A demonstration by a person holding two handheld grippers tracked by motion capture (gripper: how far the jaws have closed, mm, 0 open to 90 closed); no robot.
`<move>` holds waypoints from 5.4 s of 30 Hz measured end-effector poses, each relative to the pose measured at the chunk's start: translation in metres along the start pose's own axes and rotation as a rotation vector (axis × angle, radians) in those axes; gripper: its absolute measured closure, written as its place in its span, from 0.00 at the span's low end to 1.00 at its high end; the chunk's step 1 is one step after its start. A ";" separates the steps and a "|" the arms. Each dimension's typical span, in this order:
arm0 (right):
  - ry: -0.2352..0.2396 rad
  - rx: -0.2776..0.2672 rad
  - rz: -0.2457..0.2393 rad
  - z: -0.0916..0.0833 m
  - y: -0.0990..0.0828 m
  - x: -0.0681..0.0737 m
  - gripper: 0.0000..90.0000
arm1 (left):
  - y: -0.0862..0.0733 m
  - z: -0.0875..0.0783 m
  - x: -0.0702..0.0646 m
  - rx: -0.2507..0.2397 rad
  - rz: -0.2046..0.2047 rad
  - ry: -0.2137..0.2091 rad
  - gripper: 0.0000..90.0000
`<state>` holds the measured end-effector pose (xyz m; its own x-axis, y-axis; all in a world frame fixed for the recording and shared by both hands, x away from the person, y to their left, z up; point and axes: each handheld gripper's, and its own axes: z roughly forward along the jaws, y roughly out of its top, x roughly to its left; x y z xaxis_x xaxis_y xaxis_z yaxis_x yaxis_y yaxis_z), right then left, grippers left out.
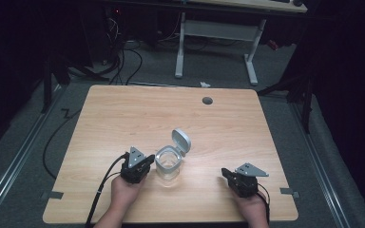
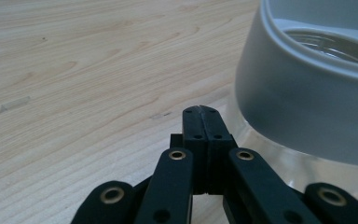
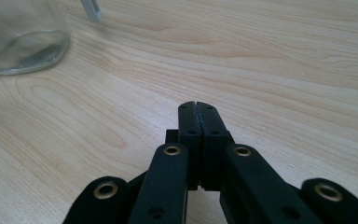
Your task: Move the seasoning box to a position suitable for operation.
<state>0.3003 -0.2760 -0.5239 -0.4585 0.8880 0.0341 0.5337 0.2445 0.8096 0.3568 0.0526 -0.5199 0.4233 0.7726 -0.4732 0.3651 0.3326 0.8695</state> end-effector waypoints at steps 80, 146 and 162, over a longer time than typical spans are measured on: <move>0.059 -0.086 -0.077 0.056 0.089 0.047 1.00 | -0.048 -0.034 -0.056 0.081 -0.043 -0.203 1.00; 0.108 -0.199 -0.125 0.035 0.110 0.069 0.99 | -0.047 -0.033 -0.055 0.094 -0.068 -0.216 1.00; 0.068 -0.143 -0.042 0.034 0.086 0.039 0.90 | -0.043 -0.055 -0.058 0.127 0.020 -0.267 0.95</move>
<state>0.3518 -0.2072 -0.4730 -0.5281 0.8485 0.0343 0.4085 0.2185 0.8862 0.2706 0.0230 -0.5221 0.6289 0.6028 -0.4911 0.4482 0.2350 0.8625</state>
